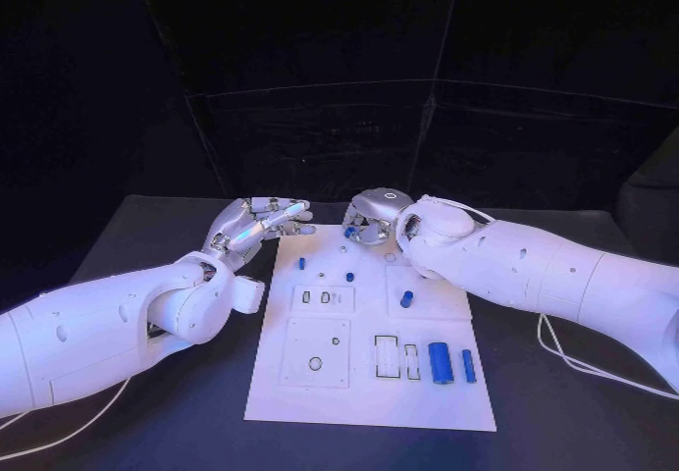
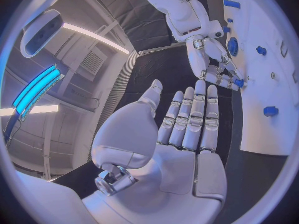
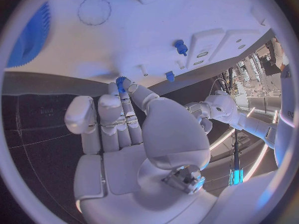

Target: Assemble the parts on the task board

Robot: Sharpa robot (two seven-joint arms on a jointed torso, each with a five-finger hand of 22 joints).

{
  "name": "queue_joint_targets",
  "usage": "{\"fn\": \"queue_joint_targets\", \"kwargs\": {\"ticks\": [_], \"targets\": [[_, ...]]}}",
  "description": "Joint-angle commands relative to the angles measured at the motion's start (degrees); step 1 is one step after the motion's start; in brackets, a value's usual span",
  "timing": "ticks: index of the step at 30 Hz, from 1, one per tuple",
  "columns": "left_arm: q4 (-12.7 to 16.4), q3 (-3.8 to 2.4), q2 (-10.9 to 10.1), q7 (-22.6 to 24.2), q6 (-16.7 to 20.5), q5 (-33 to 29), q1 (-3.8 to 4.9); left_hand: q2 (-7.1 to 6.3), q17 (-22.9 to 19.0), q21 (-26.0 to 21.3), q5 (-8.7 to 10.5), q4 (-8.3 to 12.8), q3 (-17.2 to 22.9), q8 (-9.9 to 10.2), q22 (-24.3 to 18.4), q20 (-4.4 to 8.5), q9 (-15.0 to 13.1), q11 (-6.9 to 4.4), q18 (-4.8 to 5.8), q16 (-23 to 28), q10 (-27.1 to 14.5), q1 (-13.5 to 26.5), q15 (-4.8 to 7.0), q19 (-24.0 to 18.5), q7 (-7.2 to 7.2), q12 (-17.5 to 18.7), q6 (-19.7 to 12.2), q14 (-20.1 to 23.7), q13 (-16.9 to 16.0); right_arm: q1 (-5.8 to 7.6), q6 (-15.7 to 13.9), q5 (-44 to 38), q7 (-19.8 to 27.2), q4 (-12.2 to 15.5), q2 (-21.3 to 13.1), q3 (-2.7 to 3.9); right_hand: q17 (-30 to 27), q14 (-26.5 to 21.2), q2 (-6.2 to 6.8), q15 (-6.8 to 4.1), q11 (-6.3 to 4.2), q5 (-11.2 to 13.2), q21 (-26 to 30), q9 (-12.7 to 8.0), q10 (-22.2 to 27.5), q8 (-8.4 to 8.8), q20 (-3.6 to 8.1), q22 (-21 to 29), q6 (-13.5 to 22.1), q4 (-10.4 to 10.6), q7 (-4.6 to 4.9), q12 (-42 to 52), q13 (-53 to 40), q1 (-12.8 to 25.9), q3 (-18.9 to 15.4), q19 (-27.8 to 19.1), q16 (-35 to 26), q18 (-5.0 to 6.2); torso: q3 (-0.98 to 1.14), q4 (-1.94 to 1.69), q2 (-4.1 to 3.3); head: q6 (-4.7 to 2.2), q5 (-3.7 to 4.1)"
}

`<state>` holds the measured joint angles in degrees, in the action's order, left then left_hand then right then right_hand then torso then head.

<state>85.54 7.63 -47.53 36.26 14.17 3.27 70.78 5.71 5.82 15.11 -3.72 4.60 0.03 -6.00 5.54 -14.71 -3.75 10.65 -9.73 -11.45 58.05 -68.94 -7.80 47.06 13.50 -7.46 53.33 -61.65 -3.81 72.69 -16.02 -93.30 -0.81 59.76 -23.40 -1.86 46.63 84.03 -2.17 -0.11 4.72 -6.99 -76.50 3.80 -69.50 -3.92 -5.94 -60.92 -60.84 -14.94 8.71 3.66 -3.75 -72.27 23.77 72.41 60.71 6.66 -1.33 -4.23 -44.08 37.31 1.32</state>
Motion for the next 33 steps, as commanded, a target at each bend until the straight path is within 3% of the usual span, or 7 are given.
{"fn": "queue_joint_targets", "kwargs": {"ticks": [1, 9, 16, 19, 26, 28, 33], "targets": [[0.01, -0.05, 0.06, 0.06, -0.63, -0.11, 0.12, 0.27, -0.08, -0.26, -0.06, 0.26, 0.06, 0.37, -0.07, -0.02, 0.06, 0.17, -0.87, 0.22, -0.15, 0.39, -0.26, 0.5, 0.72, 0.36, -0.31, -0.26, 0.07, 0.01, 0.42, -0.05, 0.16, 0.04, 0.03, -0.04, -2.59, -0.49, 1.62, 0.44, 0.61, 0.23, 0.5, -0.12, 2.23, 0.41, -0.4, 1.88, 1.55, 0.32, 0.76, -0.13, 0.15, 0.79, 0.51, -1.33, -1.32, -0.49, -0.07, 0.05, -0.04, -0.05, 0.0], [-0.02, -0.05, 0.03, -0.04, -0.63, -0.11, 0.13, 0.29, -0.08, -0.29, -0.06, 0.29, 0.04, 0.4, -0.1, -0.02, 0.06, 0.19, -0.87, 0.26, -0.18, 0.4, -0.27, 0.52, 0.74, 0.41, -0.34, -0.27, 0.07, 0.11, -0.5, -0.05, -0.79, -0.29, 0.18, -0.05, -17.77, -5.13, 5.42, 1.94, 2.55, 2.74, 12.23, -0.44, 17.18, 0.71, -1.98, 21.26, 22.21, 3.18, 0.66, 1.24, -0.08, 0.46, -5.6, -13.42, -14.01, 3.0, -0.06, -0.01, -0.09, -0.06, 0.01], [-0.03, -0.05, -0.16, -0.11, -0.64, -0.11, 0.14, 0.29, -0.08, -0.29, -0.06, 0.29, 0.04, 0.4, -0.1, -0.02, 0.06, 0.19, -0.87, 0.26, -0.18, 0.4, -0.27, 0.52, 0.74, 0.41, -0.34, -0.27, 0.07, 0.25, -2.65, 0.64, -1.64, 3.53, -3.52, 0.08, -12.06, -1.38, 4.91, 1.53, 2.04, 0.98, 6.94, 0.32, 14.83, -0.39, -1.56, 11.68, 14.71, 5.04, 1.84, 4.72, -0.27, -1.12, -8.44, -6.07, -8.36, 1.14, 0.01, 0.07, -0.03, -0.3, 0.07], [0.04, -0.05, -0.38, -0.12, -0.67, -0.2, 0.16, 0.29, -0.09, -0.31, -0.05, 0.32, 0.03, 0.43, -0.12, -0.03, 0.06, 0.2, -0.87, 0.3, -0.21, 0.39, -0.28, 0.54, 0.75, 0.45, -0.36, -0.28, 0.07, 0.37, -3.03, 2.03, -2.21, 6.68, -6.73, 1.37, -7.21, -0.24, 5.05, 1.52, 1.9, -1.84, 4.0, 0.7, 10.64, -1.47, -1.49, 6.76, 10.92, 6.44, 1.9, 7.3, -0.6, -0.2, -9.41, -3.17, -3.95, 0.25, 0.02, 0.47, 0.04, -0.54, 0.05], [0.16, -0.05, -0.75, -0.05, -0.74, -0.32, 0.21, 0.32, -0.09, -0.33, -0.06, 0.35, 0.05, 0.43, -0.14, -0.03, 0.05, 0.2, -0.87, 0.33, -0.22, 0.37, -0.28, 0.54, 0.75, 0.47, -0.35, -0.28, 0.07, 0.45, -0.16, 7.21, -5.18, 13.1, -14.4, 3.49, 1.44, 1.25, 7.57, -0.73, -1.14, -8.03, -1.17, 0.7, -4.53, -2.25, 0.09, -2.16, 8.29, 10.03, 0.09, 16.02, -4.7, 3.01, -12.0, 1.94, 3.54, -1.27, 0.25, 1.1, 0.21, -1.02, 0.54], [0.15, -0.05, -0.8, -0.05, -0.78, -0.34, 0.22, 0.32, -0.09, -0.33, -0.06, 0.35, 0.05, 0.43, -0.14, -0.03, 0.05, 0.2, -0.87, 0.33, -0.22, 0.36, -0.28, 0.55, 0.74, 0.47, -0.35, -0.28, 0.07, 0.46, 1.38, 8.53, -6.34, 14.19, -16.16, 3.74, 5.33, 1.44, 8.29, -1.92, -1.84, -8.42, -3.35, 0.43, -4.89, -2.38, 1.54, -5.65, 8.26, 12.59, -0.76, 21.08, -9.95, 2.29, -14.16, 3.83, 7.22, -1.88, 0.28, 1.18, 0.23, -1.07, 0.83], [0.05, -0.04, -0.73, -0.06, -0.89, -0.37, 0.22, 0.37, -0.1, -0.35, -0.06, 0.4, 0.08, 0.42, -0.17, -0.03, 0.04, 0.19, -0.87, 0.37, -0.21, 0.31, -0.28, 0.56, 0.73, 0.49, -0.31, -0.28, 0.07, 0.47, 4.45, 10.09, -8.46, 15.03, -18.44, 4.0, 14.82, 2.2, 8.83, -1.37, -1.74, -7.85, -6.03, 0.2, -3.39, -2.16, 1.04, -10.99, 9.53, 16.96, -0.36, 30.9, -20.08, 0.76, -18.62, 6.58, 14.15, -2.95, 0.36, 1.24, 0.18, -1.21, 1.21]]}}
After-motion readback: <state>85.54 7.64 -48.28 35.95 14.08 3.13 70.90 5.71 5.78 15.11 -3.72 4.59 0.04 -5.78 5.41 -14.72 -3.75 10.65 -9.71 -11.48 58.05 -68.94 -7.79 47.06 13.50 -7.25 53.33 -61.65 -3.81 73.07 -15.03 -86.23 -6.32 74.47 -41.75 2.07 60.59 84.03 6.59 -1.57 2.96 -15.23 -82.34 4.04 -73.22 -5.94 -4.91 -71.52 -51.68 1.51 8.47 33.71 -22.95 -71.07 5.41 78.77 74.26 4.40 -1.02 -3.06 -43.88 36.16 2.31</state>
